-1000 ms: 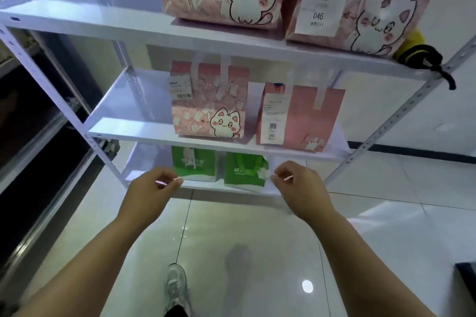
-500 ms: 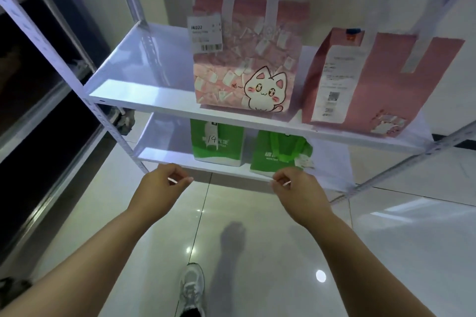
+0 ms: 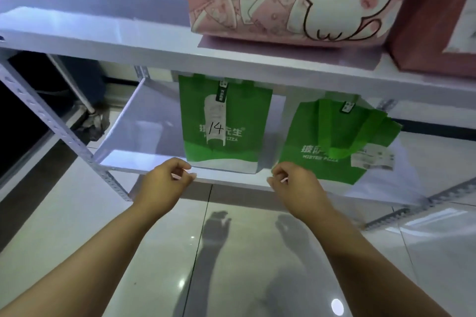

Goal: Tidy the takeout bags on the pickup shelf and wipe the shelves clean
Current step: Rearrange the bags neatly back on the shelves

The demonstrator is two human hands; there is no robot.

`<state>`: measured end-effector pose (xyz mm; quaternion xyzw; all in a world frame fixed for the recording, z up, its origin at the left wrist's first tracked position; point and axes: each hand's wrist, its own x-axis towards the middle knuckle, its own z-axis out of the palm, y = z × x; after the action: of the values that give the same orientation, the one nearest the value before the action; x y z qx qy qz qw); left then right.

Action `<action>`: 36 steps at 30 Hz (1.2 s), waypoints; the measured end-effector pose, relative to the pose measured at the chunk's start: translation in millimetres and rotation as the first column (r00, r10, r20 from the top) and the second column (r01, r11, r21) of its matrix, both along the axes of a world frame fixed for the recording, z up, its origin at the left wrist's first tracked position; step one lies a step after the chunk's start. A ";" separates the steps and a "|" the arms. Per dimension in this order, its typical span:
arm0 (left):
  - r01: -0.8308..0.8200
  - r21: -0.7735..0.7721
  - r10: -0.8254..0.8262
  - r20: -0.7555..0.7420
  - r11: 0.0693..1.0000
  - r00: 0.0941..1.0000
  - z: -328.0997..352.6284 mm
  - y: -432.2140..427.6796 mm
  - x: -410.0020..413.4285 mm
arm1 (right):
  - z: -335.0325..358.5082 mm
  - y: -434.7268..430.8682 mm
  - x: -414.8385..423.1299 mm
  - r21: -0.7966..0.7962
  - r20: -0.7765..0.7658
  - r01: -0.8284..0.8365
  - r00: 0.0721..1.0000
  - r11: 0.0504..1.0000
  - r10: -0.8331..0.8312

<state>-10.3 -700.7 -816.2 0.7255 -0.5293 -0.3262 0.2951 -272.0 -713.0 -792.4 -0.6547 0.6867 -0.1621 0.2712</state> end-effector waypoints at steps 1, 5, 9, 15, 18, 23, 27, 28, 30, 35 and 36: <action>0.004 -0.002 -0.004 -0.007 1.000 1.000 -11.4 -6.6 1.5 | -11.8 -5.0 2.8 -0.014 0.010 0.018 1.000 1.000 -0.018; -0.001 -0.039 0.001 0.005 0.999 1.000 -44.2 -34.8 5.9 | -47.7 -24.4 11.4 -0.037 0.063 0.049 0.997 0.998 -0.047; -0.030 -0.097 0.033 0.021 0.995 0.999 -57.9 -57.9 9.8 | -62.9 -45.9 21.2 -0.032 0.123 0.067 0.990 0.997 -0.062; 0.002 -0.089 -0.006 -0.044 0.996 0.999 -56.6 -81.8 13.5 | -65.4 -73.7 35.8 0.003 0.072 0.103 0.992 0.995 -0.103; 0.020 -0.075 -0.025 -0.066 0.997 0.997 -55.8 -88.1 12.1 | -65.2 -79.2 38.2 0.036 0.105 0.103 0.989 0.994 -0.106; -0.046 -0.130 0.050 0.027 0.990 0.998 -59.6 -82.8 18.8 | -67.9 -76.1 36.1 -0.032 0.005 0.112 0.994 0.993 -0.112; -0.028 -0.134 0.042 0.100 0.991 0.994 -56.5 -60.8 26.0 | -66.0 -60.3 35.7 -0.054 -0.046 0.079 0.996 0.995 -0.081; -0.035 -0.119 0.047 0.100 0.992 0.994 -54.3 -53.4 27.4 | -63.3 -55.2 36.9 -0.049 -0.047 0.071 0.996 0.996 -0.074; -0.055 -0.084 0.062 0.080 0.995 0.995 -48.1 -37.5 30.0 | -56.3 -45.0 39.4 -0.027 -0.054 0.059 0.997 0.998 -0.060; -0.100 0.053 0.099 0.022 0.994 0.995 -24.1 12.4 39.6 | -33.5 -12.0 47.6 0.094 -0.095 0.013 0.995 0.996 -0.004; -0.106 0.070 0.106 0.014 0.992 0.994 -18.7 23.8 41.8 | -28.4 -5.2 49.2 0.139 -0.083 0.006 0.997 0.990 0.006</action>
<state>31.5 -676.9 -834.8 0.7642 -0.4798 -0.3246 0.2836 -222.8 -718.1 -820.7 -0.6402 0.7071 -0.0863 0.2875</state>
